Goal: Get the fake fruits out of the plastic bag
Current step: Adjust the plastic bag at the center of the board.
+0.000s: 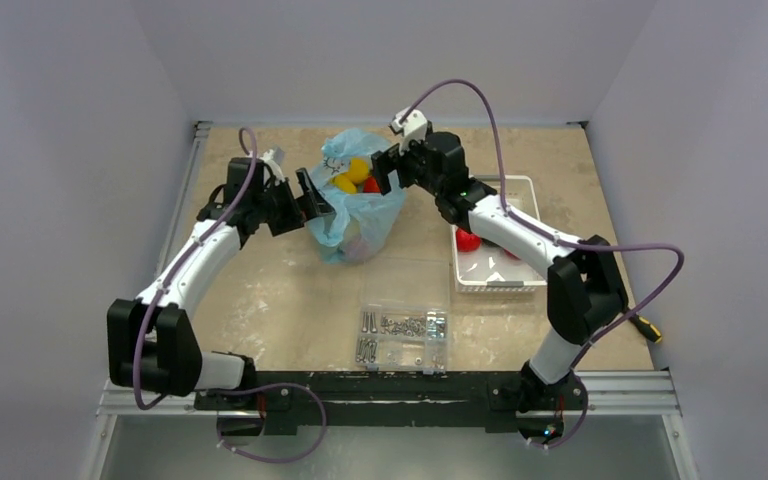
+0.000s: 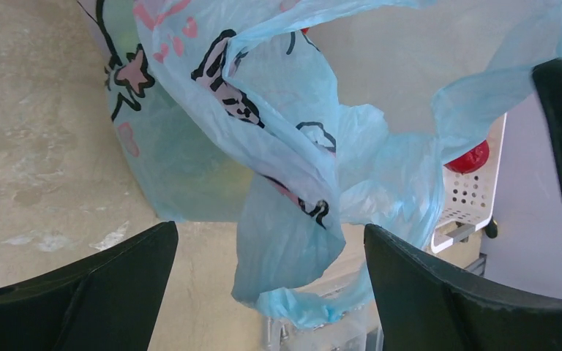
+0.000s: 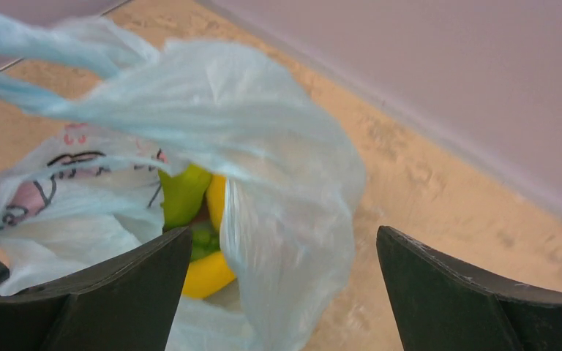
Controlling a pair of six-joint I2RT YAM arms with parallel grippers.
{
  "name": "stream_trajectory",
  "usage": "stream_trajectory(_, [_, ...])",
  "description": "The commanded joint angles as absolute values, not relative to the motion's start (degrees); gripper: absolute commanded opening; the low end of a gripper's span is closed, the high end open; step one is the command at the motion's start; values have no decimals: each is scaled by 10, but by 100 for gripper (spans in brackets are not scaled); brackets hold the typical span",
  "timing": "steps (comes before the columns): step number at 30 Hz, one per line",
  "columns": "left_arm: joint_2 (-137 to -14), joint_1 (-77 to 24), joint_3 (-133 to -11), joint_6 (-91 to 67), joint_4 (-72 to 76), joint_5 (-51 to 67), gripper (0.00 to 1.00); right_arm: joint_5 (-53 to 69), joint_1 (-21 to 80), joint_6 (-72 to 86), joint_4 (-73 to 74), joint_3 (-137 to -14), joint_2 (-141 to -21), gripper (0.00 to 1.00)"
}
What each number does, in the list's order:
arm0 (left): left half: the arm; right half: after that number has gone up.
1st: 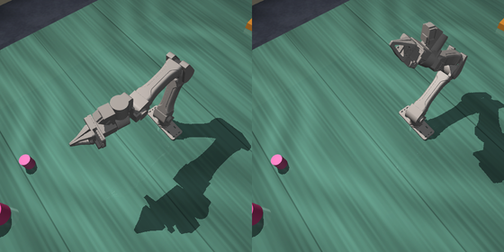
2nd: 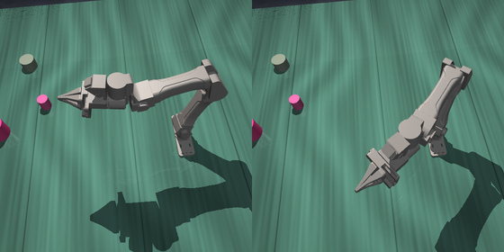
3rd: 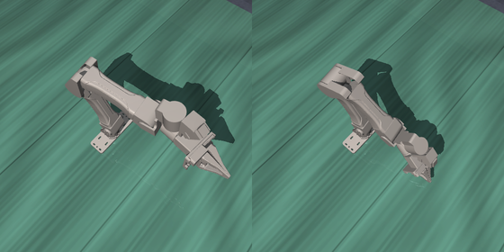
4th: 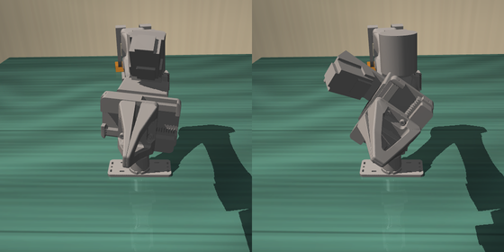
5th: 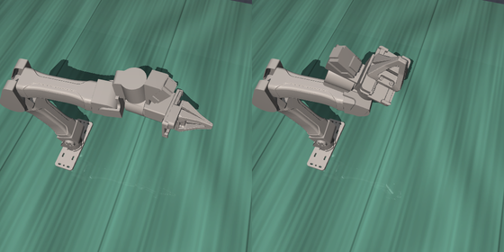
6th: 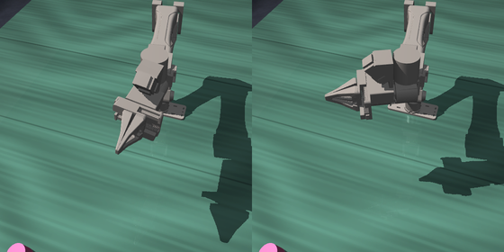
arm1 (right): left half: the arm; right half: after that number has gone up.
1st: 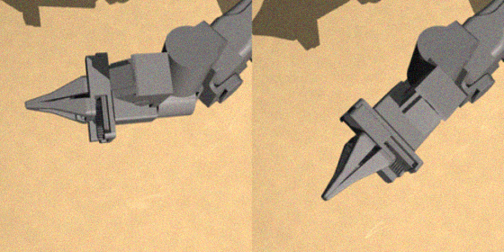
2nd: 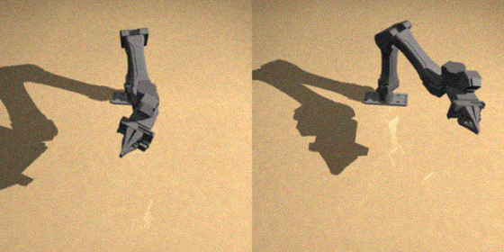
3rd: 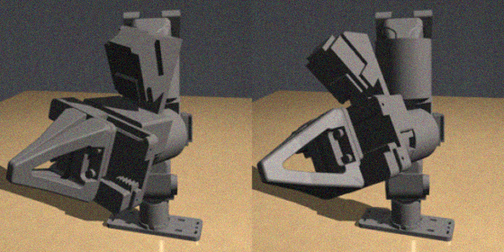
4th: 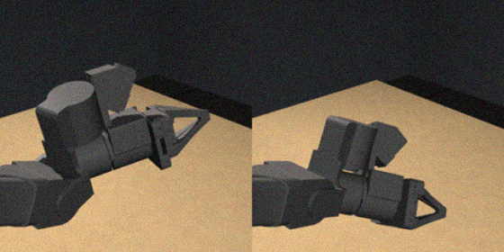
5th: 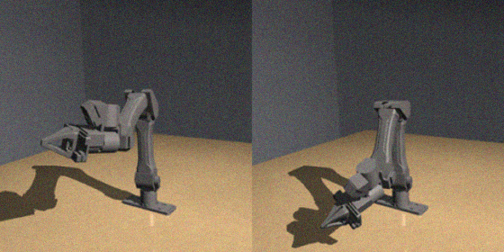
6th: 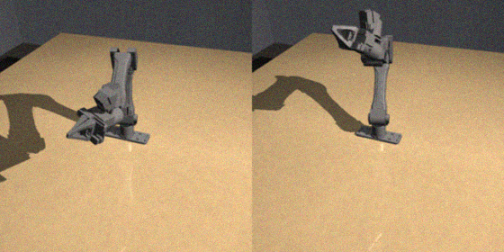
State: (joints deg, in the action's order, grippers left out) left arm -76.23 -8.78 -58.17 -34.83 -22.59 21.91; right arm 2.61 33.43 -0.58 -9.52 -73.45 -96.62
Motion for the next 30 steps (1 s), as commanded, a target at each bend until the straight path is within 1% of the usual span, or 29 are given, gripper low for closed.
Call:
stream_trajectory(1, [-779, -93, -578, -371, -149, 284, 97, 38, 354, -167, -145, -813, -1001, 99])
stream_trajectory(2, [-779, -96, -568, -371, -134, 300, 92, 50, 357, -183, -153, -822, -1008, 99])
stream_trajectory(6, [-782, -98, -550, -355, -129, 327, 64, 128, 360, -194, -179, -872, -1063, 99])
stream_trajectory(9, [-783, -98, -532, -337, -134, 326, 45, 137, 360, -159, -184, -935, -1119, 99])
stream_trajectory(10, [-784, -98, -530, -327, -139, 321, 37, 122, 360, -138, -189, -956, -1136, 98])
stream_trajectory(11, [-785, -98, -527, -317, -148, 311, 25, 94, 360, -103, -200, -975, -1154, 92])
stream_trajectory(12, [-786, -99, -524, -309, -158, 298, 15, 80, 357, -63, -207, -998, -1169, 82])
stream_trajectory(13, [-785, -101, -521, -300, -170, 276, 5, 78, 347, -19, -211, -1022, -1181, 63])
stream_trajectory(14, [-782, -104, -518, -288, -185, 251, 0, 88, 334, 41, -219, -1033, -1189, 37])
stream_trajectory(15, [-776, -106, -513, -276, -196, 227, 0, 96, 316, 99, -230, -1038, -1193, 14])
stream_trajectory(16, [-767, -108, -504, -266, -203, 199, 0, 116, 292, 172, -244, -1044, -1199, 0])
stream_trajectory(18, [-743, -111, -481, -259, -199, 159, 0, 177, 244, 338, -254, -1079, -1228, 0])
stream_trajectory(21, [-711, -122, -453, -266, -171, 143, 0, 293, 202, 468, -200, -1189, -1315, 0])
stream_trajectory(23, [-692, -129, -439, -266, -151, 149, 0, 340, 196, 487, -139, -1246, -1357, 0])
stream_trajectory(24, [-686, -134, -435, -263, -141, 158, 0, 351, 195, 493, -117, -1251, -1366, 0])
stream_trajectory(26, [-676, -145, -436, -260, -138, 164, 0, 364, 190, 510, -104, -1229, -1367, 0])
stream_trajectory(28, [-665, -151, -445, -258, -148, 179, 0, 354, 188, 493, -88, -1203, -1347, 0])
stream_trajectory(29, [-658, -151, -453, -258, -160, 182, 0, 327, 189, 467, -63, -1192, -1329, 5])
stream_trajectory(30, [-652, -151, -463, -254, -176, 188, 2, 305, 191, 439, -35, -1185, -1311, 14])
